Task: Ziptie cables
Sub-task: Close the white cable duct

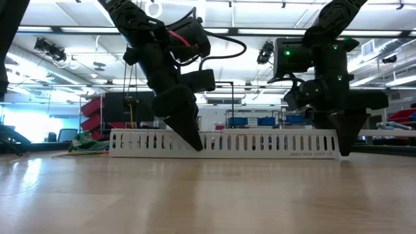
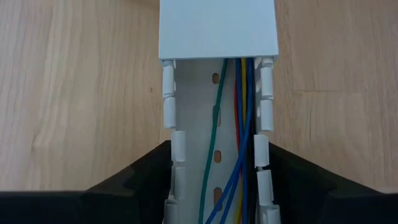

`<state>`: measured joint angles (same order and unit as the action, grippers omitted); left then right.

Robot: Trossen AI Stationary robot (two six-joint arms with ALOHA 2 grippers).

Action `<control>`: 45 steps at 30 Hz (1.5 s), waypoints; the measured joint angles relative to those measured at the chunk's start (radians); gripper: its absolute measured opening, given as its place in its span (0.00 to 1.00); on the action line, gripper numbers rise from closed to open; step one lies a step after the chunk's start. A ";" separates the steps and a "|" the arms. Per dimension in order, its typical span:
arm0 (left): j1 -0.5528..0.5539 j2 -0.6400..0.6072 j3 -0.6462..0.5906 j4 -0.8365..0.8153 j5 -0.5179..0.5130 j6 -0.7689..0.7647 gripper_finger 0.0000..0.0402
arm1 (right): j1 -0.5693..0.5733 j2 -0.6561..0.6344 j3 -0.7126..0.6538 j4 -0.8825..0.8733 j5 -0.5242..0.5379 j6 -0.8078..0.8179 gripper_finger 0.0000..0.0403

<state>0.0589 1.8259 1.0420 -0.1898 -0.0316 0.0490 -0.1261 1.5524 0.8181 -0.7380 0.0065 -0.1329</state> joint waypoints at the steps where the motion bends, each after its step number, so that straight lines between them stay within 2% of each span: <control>1: 0.000 0.000 0.000 0.000 0.001 0.000 0.55 | 0.000 0.000 0.000 0.000 0.000 0.002 0.57; 6: 0.000 0.000 0.000 0.004 0.006 0.000 0.57 | 0.000 0.000 0.000 -0.009 -0.002 0.009 0.57; 15: 0.000 -0.002 0.009 0.071 0.017 -0.004 0.74 | 0.000 0.000 0.009 0.018 -0.006 0.017 0.57; 19: 0.000 0.000 0.006 0.063 0.026 -0.004 0.77 | 0.000 0.000 0.007 0.010 -0.005 0.016 0.57; 26: 0.000 0.000 0.006 -0.010 0.025 -0.004 0.77 | 0.000 0.000 0.006 0.001 -0.003 0.015 0.57; 33: 0.000 0.000 0.005 -0.004 0.025 -0.003 0.76 | 0.000 0.000 0.005 -0.002 -0.002 0.011 0.57; 45: 0.000 0.000 0.004 0.004 0.002 -0.006 0.60 | 0.000 0.000 0.004 0.003 -0.001 0.009 0.57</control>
<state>0.0586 1.8256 1.0462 -0.1854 -0.0292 0.0433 -0.1257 1.5520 0.8219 -0.7345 0.0052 -0.1242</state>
